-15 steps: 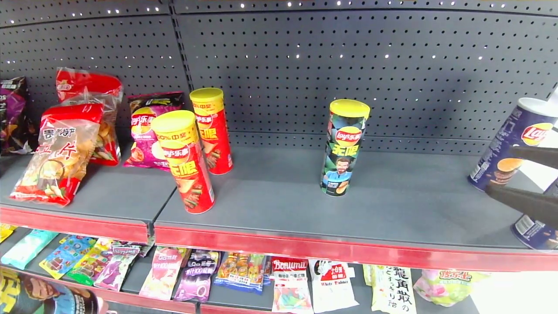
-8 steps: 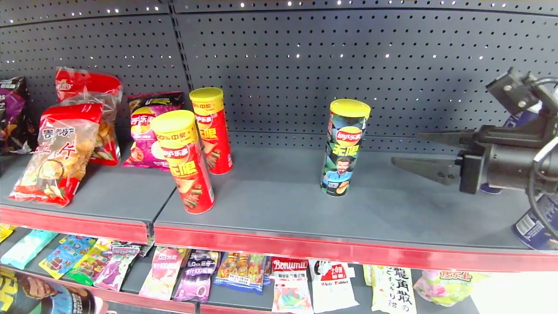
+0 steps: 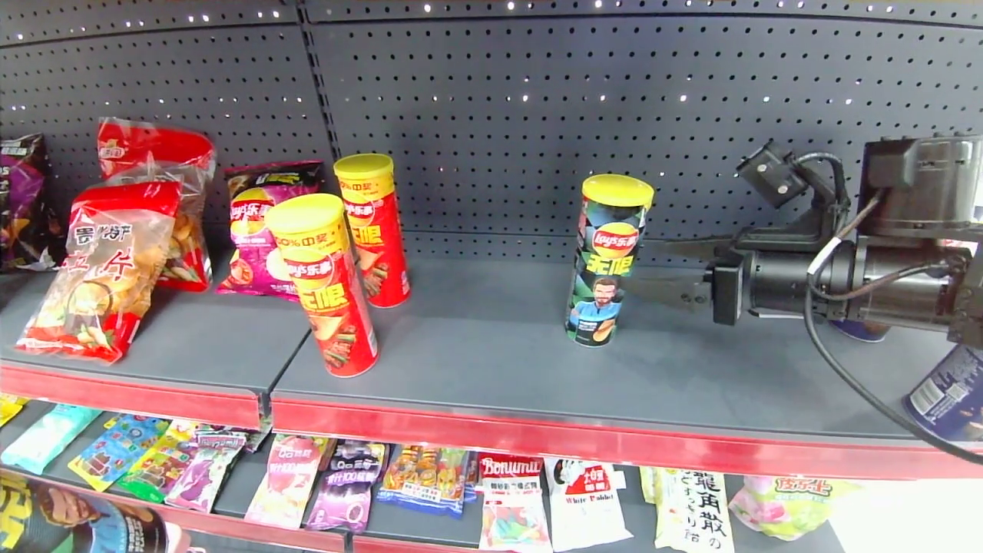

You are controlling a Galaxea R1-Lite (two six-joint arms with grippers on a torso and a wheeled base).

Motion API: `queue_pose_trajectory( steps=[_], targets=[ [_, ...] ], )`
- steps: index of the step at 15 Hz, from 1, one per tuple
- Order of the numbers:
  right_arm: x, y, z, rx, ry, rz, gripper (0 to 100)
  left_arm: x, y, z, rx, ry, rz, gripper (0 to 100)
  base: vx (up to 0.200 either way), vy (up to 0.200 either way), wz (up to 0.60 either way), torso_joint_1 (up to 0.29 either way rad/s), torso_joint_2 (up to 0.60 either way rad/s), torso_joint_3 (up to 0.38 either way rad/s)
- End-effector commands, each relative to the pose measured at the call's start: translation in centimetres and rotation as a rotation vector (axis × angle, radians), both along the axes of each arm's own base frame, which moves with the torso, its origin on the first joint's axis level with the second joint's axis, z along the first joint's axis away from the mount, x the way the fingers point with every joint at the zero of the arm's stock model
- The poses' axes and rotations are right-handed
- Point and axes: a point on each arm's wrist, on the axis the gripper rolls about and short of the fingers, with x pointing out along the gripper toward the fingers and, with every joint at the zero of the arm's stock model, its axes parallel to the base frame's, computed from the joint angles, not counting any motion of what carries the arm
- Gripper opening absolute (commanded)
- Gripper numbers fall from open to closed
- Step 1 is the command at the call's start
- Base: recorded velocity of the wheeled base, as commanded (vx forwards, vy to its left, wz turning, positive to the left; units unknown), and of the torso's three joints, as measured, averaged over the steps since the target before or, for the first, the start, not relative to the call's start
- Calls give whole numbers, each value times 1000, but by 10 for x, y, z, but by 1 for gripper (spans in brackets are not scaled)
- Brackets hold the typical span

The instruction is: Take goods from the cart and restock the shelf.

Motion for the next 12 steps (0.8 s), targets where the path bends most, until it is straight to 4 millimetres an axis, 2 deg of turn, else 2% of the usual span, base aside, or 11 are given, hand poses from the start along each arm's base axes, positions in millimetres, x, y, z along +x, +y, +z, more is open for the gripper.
queue_pose_trajectory(
  steps=[1,5,9,12],
  targets=[
    [16,2,-7,-7,18,-9,100,1,0,0,0,3,0,0,0,0,0,0,0,0],
    [31,-5,-13,-12,19,-49,100,1,0,-2,0,14,0,0,0,0,0,0,0,0],
    [51,-6,-22,-6,-11,-73,100,2,0,-4,1,21,0,0,0,0,0,0,0,0],
    [58,-4,-21,1,-17,-66,100,2,0,-4,1,24,0,0,0,0,0,0,0,0]
  ],
)
